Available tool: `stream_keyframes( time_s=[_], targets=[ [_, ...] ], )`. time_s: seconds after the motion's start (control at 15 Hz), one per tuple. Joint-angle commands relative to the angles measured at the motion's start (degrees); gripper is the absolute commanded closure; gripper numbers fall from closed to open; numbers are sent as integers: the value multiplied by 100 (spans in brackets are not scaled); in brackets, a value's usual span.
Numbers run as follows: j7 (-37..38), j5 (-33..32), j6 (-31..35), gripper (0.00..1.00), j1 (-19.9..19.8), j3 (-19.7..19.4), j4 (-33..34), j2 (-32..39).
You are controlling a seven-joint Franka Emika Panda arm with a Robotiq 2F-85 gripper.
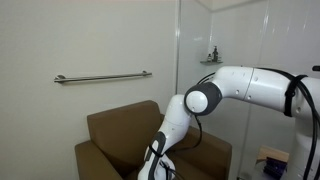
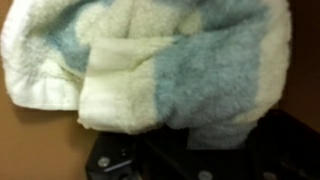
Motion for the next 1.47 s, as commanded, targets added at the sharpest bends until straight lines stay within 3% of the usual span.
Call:
stream_keyframes(
  time_s=[0.0, 0.33, 0.47, 0.73, 0.8, 1.4],
  targets=[
    [285, 224, 186, 94, -80, -184, -487, -20],
    [464, 524, 551, 94, -257, -62, -950, -68],
    [445, 626, 1147, 94, -307, 68, -1158, -2],
    [311, 349, 2960, 94, -627, 469, -1382, 365],
    [408, 518, 2313, 94, -284, 136, -452, 503],
    [555, 1218, 2047, 94, -166, -396, -138, 51]
  ],
)
